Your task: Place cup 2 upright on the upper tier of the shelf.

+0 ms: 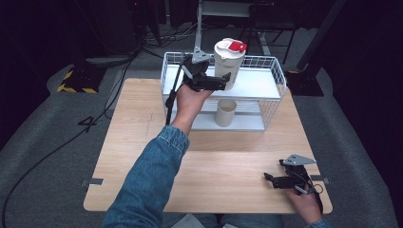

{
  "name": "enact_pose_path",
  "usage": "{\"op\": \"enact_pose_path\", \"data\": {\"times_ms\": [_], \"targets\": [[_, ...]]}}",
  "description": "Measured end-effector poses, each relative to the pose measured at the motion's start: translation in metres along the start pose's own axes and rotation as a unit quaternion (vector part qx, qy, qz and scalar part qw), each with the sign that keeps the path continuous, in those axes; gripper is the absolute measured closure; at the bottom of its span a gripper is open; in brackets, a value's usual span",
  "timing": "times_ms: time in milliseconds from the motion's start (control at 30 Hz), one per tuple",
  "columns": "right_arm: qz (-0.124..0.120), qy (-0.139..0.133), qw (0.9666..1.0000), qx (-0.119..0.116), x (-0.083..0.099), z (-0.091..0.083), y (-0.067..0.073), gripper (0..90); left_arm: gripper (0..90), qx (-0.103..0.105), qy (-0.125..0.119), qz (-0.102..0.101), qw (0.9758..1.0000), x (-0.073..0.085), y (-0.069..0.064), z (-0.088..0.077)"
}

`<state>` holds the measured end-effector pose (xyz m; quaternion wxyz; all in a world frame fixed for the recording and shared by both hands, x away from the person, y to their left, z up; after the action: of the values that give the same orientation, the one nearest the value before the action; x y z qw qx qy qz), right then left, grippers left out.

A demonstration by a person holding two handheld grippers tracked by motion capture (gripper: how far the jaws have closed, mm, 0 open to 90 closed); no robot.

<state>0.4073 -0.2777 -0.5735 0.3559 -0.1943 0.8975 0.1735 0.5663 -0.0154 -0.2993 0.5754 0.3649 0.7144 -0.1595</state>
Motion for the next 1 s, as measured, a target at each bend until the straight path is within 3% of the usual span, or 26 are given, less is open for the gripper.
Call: {"op": "enact_pose_path", "data": {"times_ms": [200, 533, 700, 867, 1000], "targets": [[-0.015, 0.003, 0.9997, -0.018, -0.002, 0.002, -0.001, 10.4, 0.2, 0.008, -0.002, 0.004, 1.0, 0.002, -0.003, -0.022], [-0.018, 0.005, 0.9996, -0.02, -0.002, 0.002, -0.001, 10.3, 0.4, 0.004, -0.011, 0.009, 0.9999, 0.008, -0.009, -0.064], [-0.018, 0.005, 0.9996, -0.02, -0.002, 0.002, -0.001, 10.4, 0.6, -0.002, -0.003, 0.024, 0.9997, 0.016, -0.013, -0.083], [-0.018, 0.004, 0.9996, -0.021, -0.003, 0.003, -0.001, 10.4, 0.7, 0.007, -0.005, 0.022, 0.9997, 0.023, -0.019, -0.101], [-0.019, 0.004, 0.9996, -0.021, -0.003, 0.003, -0.001, 10.4, 1.1, 0.005, 0.012, 0.038, 0.9992, 0.037, -0.025, -0.113]]}}
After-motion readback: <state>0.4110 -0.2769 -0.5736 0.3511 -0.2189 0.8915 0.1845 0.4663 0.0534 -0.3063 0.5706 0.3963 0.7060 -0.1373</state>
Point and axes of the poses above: each handheld gripper's, and its own axes: z roughly forward along the jaws, x roughly out of its underside, y roughly to its left, the point moved 10 cm from there along z, roughly forward along the jaws, and after that the axes turned 14 degrees about z, right-handed, at the moved point
